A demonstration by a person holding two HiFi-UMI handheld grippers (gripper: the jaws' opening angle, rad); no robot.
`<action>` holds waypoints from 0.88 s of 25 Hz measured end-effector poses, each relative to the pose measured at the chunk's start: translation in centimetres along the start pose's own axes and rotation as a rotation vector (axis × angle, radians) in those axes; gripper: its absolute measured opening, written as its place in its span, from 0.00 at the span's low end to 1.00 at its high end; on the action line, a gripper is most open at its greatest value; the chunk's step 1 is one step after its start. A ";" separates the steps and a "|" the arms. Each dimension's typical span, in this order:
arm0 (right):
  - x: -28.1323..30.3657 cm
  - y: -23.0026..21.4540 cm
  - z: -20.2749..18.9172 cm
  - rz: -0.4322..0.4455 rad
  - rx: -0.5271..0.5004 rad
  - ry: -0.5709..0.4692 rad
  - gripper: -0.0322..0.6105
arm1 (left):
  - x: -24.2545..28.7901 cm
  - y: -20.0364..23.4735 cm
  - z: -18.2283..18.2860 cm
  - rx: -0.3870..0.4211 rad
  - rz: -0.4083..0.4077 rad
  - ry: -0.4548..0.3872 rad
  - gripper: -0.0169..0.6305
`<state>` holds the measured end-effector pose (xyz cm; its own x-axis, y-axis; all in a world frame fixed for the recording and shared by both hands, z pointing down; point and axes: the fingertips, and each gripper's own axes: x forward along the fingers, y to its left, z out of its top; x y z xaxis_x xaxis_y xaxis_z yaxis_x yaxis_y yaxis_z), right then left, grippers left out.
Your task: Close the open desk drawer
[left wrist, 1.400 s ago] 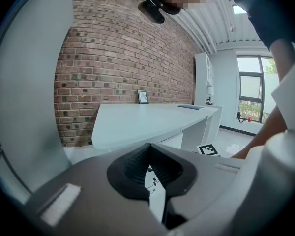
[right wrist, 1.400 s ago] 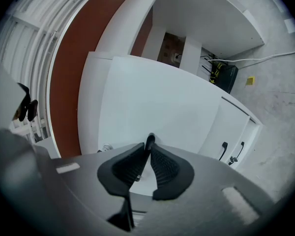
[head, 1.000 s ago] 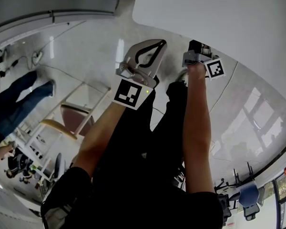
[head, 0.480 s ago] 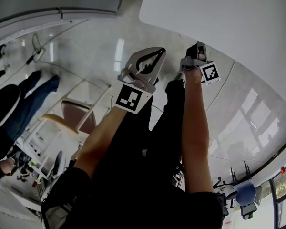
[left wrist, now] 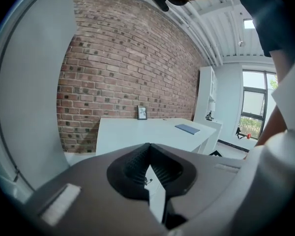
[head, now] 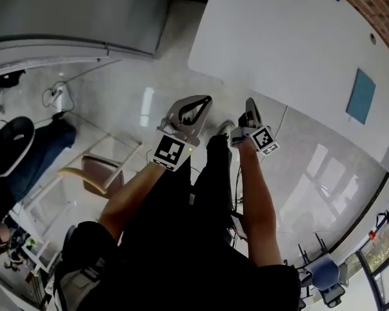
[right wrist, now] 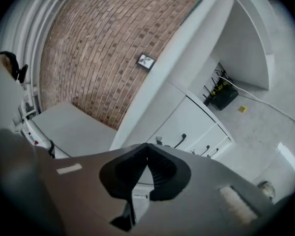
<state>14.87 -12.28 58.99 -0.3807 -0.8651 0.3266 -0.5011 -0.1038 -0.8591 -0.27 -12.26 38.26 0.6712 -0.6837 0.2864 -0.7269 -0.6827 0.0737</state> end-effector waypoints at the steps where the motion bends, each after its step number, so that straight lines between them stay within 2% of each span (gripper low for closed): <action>1: -0.7 1.3 0.4 0.003 -0.045 0.031 0.05 | -0.2 0.1 0.9 -0.013 0.005 -0.001 0.05; 3: -2.2 4.4 1.7 -0.007 -0.160 0.073 0.05 | -0.8 0.5 3.6 -0.032 0.022 -0.023 0.05; 6: -4.5 9.8 4.9 -0.053 -0.363 0.074 0.05 | -2.1 1.2 7.3 -0.041 0.068 -0.045 0.05; 10: -7.1 17.8 9.7 -0.068 -0.560 0.003 0.05 | -3.8 1.4 12.5 -0.026 0.113 -0.092 0.05; 14: -9.2 25.7 13.5 -0.053 -0.757 -0.092 0.05 | -5.2 0.8 16.7 0.001 0.119 -0.137 0.05; 18: -11.2 32.3 15.1 0.001 -0.884 -0.169 0.05 | -6.7 -0.3 20.2 0.051 0.112 -0.191 0.05; 22: -13.3 35.6 15.2 0.027 -0.955 -0.224 0.05 | -7.9 -1.1 22.5 0.075 0.112 -0.244 0.05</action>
<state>13.90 -11.96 18.06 -0.2942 -0.9448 0.1444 -0.9499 0.2724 -0.1530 -1.52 -11.91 14.39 0.6086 -0.7919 0.0494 -0.7922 -0.6100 -0.0188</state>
